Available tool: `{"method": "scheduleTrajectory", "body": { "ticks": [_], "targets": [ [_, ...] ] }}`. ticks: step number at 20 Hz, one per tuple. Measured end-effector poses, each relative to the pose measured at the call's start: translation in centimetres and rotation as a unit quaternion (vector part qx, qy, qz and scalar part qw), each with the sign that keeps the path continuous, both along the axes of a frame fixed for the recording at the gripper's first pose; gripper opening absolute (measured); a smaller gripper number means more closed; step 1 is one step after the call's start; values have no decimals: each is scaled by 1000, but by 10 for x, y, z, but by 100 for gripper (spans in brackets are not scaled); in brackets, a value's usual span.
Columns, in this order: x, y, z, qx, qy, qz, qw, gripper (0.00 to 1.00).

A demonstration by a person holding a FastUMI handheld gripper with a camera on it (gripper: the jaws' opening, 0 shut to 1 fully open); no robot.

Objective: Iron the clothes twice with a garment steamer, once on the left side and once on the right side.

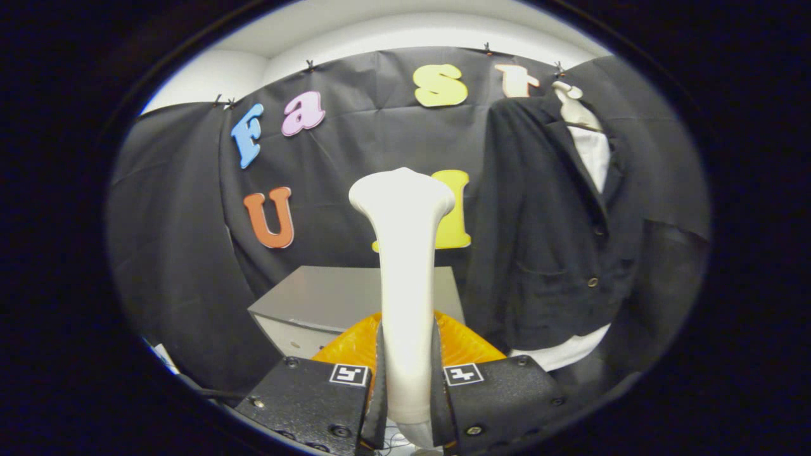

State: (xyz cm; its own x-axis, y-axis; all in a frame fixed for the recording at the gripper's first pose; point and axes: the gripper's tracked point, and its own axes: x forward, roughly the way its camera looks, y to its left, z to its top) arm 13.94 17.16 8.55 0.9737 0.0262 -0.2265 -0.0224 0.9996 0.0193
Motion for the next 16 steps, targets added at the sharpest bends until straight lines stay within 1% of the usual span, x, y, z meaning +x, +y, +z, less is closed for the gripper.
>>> {"method": "scheduleTrajectory", "body": {
  "ticks": [4, 10, 14, 16],
  "targets": [
    [-26, -44, 20, -10, -32, -43, 998, 30],
    [-40, -101, 57, -35, -95, -91, 991, 30],
    [-37, -135, 75, -46, -120, -104, 986, 30],
    [-31, -151, 84, -40, -129, -106, 985, 30]
  ]
}}
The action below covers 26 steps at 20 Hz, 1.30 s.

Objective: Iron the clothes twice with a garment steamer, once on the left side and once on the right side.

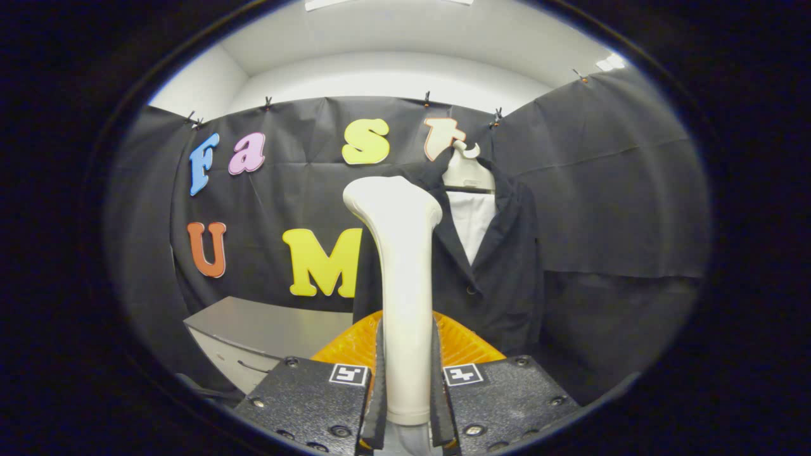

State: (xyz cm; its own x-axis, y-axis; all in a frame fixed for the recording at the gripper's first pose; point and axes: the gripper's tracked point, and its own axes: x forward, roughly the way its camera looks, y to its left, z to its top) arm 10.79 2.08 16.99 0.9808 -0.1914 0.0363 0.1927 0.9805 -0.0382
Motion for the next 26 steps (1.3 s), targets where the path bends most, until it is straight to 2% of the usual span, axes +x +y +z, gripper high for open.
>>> {"method": "scheduleTrajectory", "body": {
  "ticks": [5, 10, 17, 20, 26],
  "targets": [
    [20, -31, 29, 12, -39, 8, 999, 30],
    [43, -46, 63, -13, -86, 28, 996, 30],
    [82, -57, 94, -27, -125, 34, 991, 30],
    [98, -58, 91, -28, -126, 34, 991, 30],
    [119, -59, 58, -36, -94, 8, 995, 30]
  ]
}}
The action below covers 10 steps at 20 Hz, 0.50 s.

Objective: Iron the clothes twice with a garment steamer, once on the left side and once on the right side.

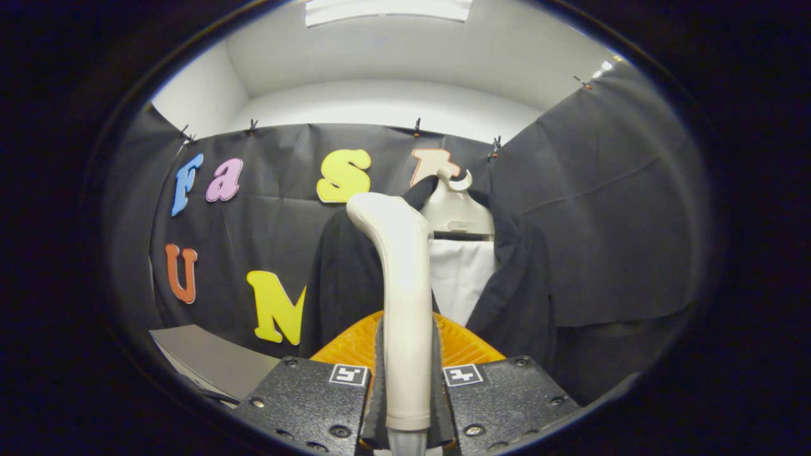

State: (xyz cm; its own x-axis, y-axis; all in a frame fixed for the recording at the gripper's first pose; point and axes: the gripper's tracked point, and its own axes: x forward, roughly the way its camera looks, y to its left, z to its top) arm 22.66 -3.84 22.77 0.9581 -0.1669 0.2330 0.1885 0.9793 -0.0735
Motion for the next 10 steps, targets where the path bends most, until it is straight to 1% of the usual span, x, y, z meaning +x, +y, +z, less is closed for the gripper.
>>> {"method": "scheduleTrajectory", "body": {
  "ticks": [4, 10],
  "targets": [
    [0, -6, -14, -10, 10, -24, 1000, 30],
    [-5, -6, -37, -31, 23, -44, 998, 30]
  ]
}}
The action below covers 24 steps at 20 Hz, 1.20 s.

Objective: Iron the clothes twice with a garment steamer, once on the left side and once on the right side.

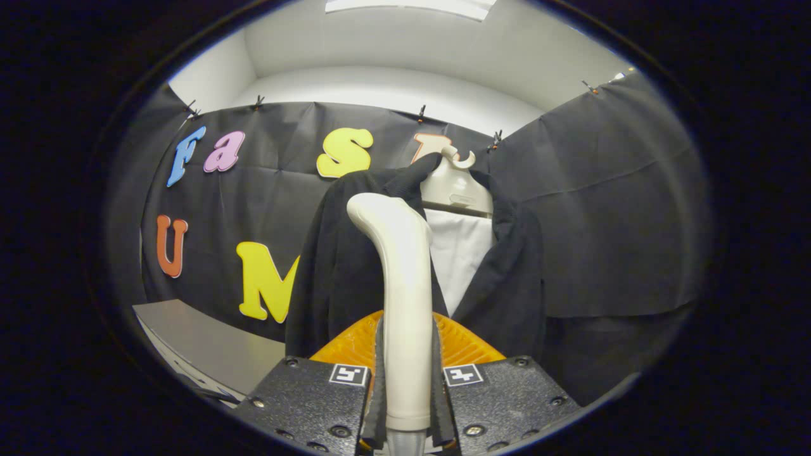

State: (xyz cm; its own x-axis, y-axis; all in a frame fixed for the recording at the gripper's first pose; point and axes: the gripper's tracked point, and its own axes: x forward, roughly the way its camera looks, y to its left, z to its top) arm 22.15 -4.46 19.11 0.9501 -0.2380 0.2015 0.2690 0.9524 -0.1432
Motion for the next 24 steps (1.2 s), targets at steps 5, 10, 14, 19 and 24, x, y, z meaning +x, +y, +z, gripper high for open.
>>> {"method": "scheduleTrajectory", "body": {
  "ticks": [5, 10, 14, 19, 24],
  "targets": [
    [-9, -2, -24, 2, 19, -8, 1000, 30],
    [-20, -7, -51, 3, 45, -13, 999, 30],
    [-31, -17, -70, 9, 63, -23, 998, 30],
    [-43, -28, -97, 16, 88, -38, 995, 30],
    [-52, -38, -126, 20, 116, -53, 992, 30]
  ]
}}
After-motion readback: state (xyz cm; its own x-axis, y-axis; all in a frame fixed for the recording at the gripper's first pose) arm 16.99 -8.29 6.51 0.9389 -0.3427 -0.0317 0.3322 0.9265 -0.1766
